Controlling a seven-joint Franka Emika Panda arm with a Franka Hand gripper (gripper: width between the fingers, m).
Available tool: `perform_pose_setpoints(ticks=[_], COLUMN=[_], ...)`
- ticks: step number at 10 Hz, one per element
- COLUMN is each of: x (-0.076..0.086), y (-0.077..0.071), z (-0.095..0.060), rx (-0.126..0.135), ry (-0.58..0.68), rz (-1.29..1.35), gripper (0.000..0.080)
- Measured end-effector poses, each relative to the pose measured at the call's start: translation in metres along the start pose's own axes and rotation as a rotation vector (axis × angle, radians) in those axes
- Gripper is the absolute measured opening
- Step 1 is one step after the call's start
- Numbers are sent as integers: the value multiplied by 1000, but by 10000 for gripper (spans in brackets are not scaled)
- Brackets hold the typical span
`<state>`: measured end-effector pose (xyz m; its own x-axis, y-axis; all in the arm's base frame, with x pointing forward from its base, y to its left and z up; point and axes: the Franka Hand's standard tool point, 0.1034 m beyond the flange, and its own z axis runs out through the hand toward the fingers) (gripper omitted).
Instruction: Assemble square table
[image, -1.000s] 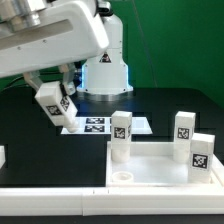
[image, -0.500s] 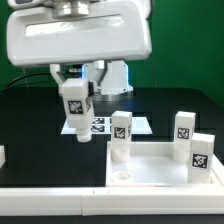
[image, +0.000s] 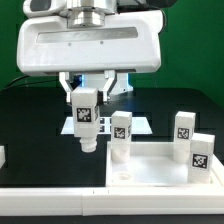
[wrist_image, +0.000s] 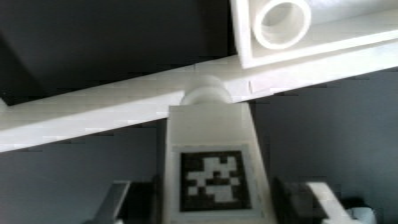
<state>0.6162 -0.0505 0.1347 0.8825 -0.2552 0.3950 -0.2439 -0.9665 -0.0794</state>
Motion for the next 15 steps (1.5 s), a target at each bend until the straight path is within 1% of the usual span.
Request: perform_pose_setpoints(ticks=[1,2,3,4,5,8,10,11,14,15], x=[-5,-7,-10,-16,-20,-29,-29,-26,-35,-34], y=[-14,-25,-32,-41,-42,-45,-44,-44,-42,-43], z=[2,2,6,14,20,33,37,38,50,51], rx=[9,16,18,17,13,6,3,2,-9,-11], ry=[-8,-12,-10,-13,-20,-40,-37,-24,-27,-12], rz=[9,11,19,12,5,-3,-4,-5,-8,-11], gripper=[284,284,284,284,284,284,284,284,284,284])
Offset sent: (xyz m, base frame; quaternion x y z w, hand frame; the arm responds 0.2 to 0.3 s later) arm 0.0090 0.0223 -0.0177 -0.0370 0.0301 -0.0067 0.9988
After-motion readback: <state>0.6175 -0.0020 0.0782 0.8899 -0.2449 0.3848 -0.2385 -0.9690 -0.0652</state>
